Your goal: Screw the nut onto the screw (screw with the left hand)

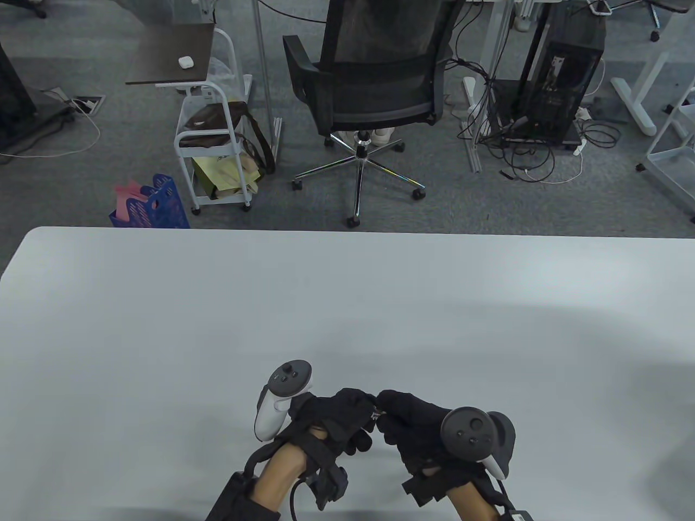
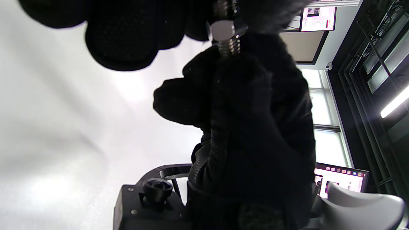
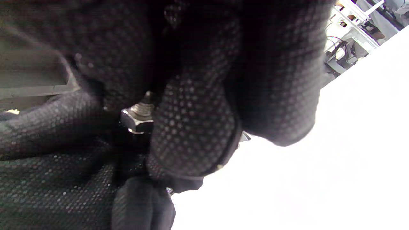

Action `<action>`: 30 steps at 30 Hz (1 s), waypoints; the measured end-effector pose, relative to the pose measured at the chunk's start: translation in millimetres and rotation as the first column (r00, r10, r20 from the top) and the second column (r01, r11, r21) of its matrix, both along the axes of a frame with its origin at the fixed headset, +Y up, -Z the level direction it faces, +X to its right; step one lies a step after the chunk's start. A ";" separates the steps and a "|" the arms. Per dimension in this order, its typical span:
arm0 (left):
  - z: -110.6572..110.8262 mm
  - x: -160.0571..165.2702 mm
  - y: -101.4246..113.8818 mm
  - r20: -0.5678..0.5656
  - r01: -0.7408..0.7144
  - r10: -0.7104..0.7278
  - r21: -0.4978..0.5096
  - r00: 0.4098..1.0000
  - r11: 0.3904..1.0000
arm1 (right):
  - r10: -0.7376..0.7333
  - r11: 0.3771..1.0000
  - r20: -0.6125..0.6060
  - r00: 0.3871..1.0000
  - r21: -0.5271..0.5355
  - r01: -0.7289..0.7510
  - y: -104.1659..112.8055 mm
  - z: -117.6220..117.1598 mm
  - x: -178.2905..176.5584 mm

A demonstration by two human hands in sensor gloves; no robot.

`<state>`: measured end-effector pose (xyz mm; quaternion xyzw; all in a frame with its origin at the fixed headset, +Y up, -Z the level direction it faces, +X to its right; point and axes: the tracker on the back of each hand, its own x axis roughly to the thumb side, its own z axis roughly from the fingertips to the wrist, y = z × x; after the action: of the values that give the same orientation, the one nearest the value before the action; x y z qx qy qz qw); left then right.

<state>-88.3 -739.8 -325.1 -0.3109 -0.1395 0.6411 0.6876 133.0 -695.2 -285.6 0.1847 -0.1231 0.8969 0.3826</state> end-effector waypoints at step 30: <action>0.3 0.7 -1.1 -0.004 0.016 -0.016 -0.027 1.000 1.000 | -0.009 1.000 0.000 1.000 0.008 0.009 0.3 0.8 -0.3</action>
<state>-87.6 -740.9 -324.8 -0.3199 -0.1271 0.6382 0.6887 132.7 -694.9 -284.8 0.1857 -0.1272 0.8947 0.3859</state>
